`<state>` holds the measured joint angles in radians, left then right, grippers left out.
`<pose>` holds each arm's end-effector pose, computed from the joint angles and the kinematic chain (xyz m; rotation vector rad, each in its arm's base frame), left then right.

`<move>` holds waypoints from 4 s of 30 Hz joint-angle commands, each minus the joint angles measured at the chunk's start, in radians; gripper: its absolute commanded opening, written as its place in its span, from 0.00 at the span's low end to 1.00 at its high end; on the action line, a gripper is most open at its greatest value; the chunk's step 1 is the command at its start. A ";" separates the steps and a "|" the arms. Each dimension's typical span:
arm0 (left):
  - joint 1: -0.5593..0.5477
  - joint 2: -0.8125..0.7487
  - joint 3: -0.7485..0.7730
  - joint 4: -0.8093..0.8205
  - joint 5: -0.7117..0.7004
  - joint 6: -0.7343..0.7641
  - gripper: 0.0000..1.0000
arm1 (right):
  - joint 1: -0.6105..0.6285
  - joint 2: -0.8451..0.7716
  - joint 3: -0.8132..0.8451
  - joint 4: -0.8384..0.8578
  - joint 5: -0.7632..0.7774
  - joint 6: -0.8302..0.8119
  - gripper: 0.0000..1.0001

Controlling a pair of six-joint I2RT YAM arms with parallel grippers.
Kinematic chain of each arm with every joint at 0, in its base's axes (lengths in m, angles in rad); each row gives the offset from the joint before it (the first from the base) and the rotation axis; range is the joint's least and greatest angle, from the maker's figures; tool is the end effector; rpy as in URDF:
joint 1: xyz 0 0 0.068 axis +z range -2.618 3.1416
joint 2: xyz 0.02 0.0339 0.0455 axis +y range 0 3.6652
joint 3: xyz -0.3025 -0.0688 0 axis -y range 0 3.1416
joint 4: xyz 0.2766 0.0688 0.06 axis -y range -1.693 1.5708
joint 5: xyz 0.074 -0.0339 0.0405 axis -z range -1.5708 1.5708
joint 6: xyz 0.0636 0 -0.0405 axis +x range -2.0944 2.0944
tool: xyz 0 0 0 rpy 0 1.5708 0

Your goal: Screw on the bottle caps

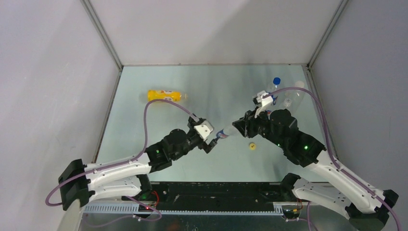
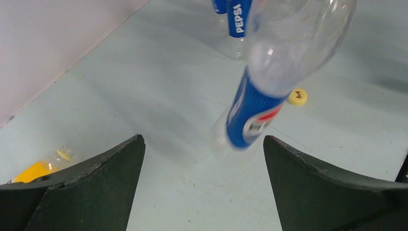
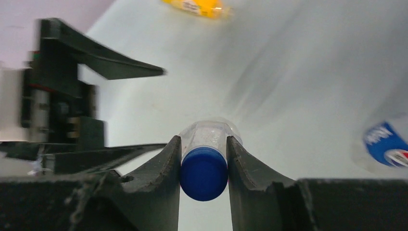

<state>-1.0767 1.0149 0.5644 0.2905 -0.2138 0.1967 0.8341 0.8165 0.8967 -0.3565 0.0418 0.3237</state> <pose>0.1399 -0.2312 0.2823 0.9078 1.4955 -0.4628 0.1471 0.1583 0.3784 -0.4547 1.8629 0.7594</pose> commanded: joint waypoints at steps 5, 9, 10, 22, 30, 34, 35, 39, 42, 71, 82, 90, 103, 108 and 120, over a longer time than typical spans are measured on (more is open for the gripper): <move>0.134 -0.101 0.033 -0.154 -0.072 -0.174 1.00 | -0.211 -0.018 0.070 -0.191 0.169 -0.099 0.00; 0.211 -0.099 0.111 -0.355 -0.116 -0.242 1.00 | -0.297 -0.001 0.067 -0.213 0.230 -0.131 0.00; 0.219 -0.096 0.119 -0.374 -0.126 -0.253 1.00 | -0.309 0.005 0.068 -0.214 0.239 -0.139 0.00; 0.238 -0.064 0.225 -0.479 -0.005 -0.158 1.00 | -0.490 0.066 0.022 -0.170 0.255 -0.135 0.00; 0.237 -0.110 0.182 -0.414 0.040 -0.129 1.00 | -0.524 0.074 0.017 -0.198 0.195 -0.103 0.00; 0.237 -0.110 0.205 -0.449 0.035 -0.068 1.00 | -0.534 0.091 0.041 -0.247 0.173 -0.090 0.00; 0.237 -0.109 0.209 -0.455 0.034 -0.046 1.00 | -0.538 0.093 0.049 -0.251 0.167 -0.088 0.00; 0.239 -0.127 0.218 -0.470 -0.002 -0.010 1.00 | -0.550 0.109 0.082 -0.287 0.138 -0.080 0.00; 0.249 -0.149 0.212 -0.464 -0.015 -0.020 1.00 | -0.564 0.129 0.110 -0.317 0.133 -0.077 0.00; 0.299 -0.139 0.153 -0.356 -0.100 0.006 1.00 | -0.603 0.162 0.112 -0.304 0.072 -0.072 0.32; 0.300 -0.114 0.178 -0.394 -0.087 0.011 1.00 | -0.603 0.139 0.114 -0.276 0.088 -0.072 0.49; 0.300 -0.108 0.180 -0.406 -0.088 0.007 1.00 | -0.604 0.121 0.117 -0.276 0.096 -0.069 0.57; 0.307 -0.050 0.233 -0.509 -0.115 0.021 1.00 | -0.603 -0.004 0.196 -0.324 0.098 -0.223 0.78; 0.362 0.030 0.289 -0.558 -0.071 0.045 1.00 | -0.604 -0.097 0.210 -0.313 0.066 -0.316 0.99; 0.620 0.467 0.605 -0.762 -0.064 0.427 1.00 | -0.604 -0.203 0.149 -0.270 -0.188 -0.521 0.99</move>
<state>-0.5209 1.3598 1.0565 -0.3820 -0.2501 0.4046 0.2329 0.6399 1.0668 -0.6727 -0.0067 -0.0898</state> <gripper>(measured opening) 0.996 0.992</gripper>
